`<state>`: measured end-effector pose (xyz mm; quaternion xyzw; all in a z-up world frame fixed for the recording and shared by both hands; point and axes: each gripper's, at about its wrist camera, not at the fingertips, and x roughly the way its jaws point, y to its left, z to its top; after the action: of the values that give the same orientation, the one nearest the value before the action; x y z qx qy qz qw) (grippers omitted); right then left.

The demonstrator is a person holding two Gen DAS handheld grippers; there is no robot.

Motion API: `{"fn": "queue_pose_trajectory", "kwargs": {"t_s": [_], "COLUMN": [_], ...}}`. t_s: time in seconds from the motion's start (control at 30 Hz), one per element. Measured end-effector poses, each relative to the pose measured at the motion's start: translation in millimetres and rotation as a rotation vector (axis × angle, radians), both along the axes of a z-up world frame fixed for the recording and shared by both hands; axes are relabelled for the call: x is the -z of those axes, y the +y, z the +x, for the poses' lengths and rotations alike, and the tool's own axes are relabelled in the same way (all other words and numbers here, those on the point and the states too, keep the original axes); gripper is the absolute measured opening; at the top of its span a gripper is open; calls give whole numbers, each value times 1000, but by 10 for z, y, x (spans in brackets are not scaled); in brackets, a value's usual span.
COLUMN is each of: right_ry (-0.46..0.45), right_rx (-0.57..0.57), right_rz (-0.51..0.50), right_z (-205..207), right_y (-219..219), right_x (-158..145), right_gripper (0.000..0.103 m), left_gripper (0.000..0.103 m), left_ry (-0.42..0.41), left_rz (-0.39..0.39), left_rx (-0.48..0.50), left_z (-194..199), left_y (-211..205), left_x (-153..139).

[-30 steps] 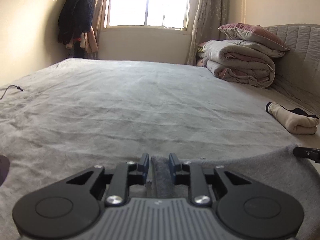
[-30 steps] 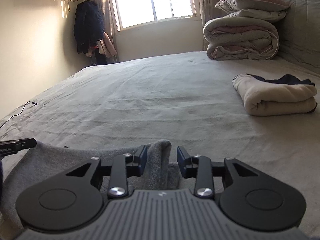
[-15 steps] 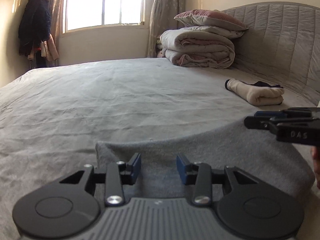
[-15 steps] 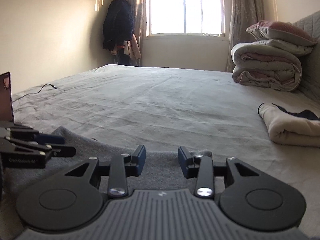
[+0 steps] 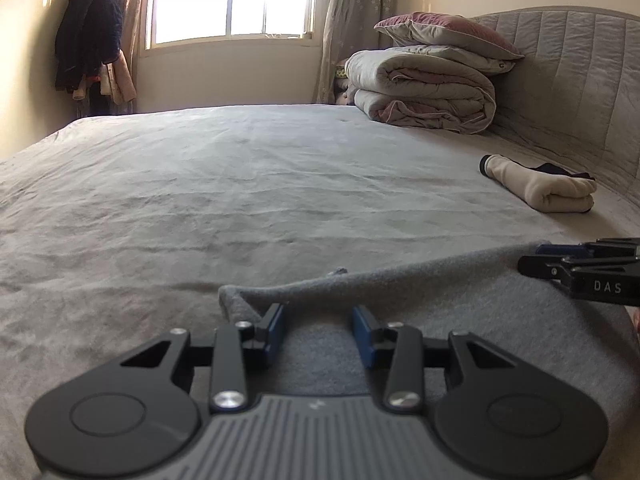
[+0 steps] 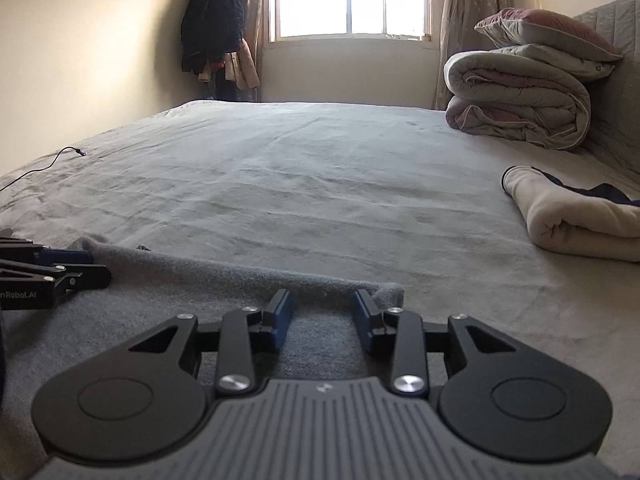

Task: Fold clothes
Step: 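Move both open grippers over the edge of the folded sweater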

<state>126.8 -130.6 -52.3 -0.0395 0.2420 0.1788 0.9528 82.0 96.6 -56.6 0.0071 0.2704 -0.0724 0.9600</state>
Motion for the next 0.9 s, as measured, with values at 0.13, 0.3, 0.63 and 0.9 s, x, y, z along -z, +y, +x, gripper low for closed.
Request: {"fn": "queue_pose_trajectory", "kwargs": {"t_s": [0.13,0.3,0.63,0.9], "right_ry": [-2,26,80,113], "right_rx": [-22,-20,-51,-133], "right_rz": [2,46,30,-51], "right_z": [-129,-283,-495,-666], "right_y": [14,-24,68,111], "right_x": [-114,-261,-361,-245], "right_gripper": [46,54,61,61], "left_gripper": [44,53,68,68], "left_ry": [26,84,178,203], "left_rz": [7,13,-6,64], "left_rx": [-42,-87,-130,-55], "left_z": [-104,-258,-514,-695], "left_y": [-40,-51,-136,-86], "left_x": [-104,-215,-430,-255]}}
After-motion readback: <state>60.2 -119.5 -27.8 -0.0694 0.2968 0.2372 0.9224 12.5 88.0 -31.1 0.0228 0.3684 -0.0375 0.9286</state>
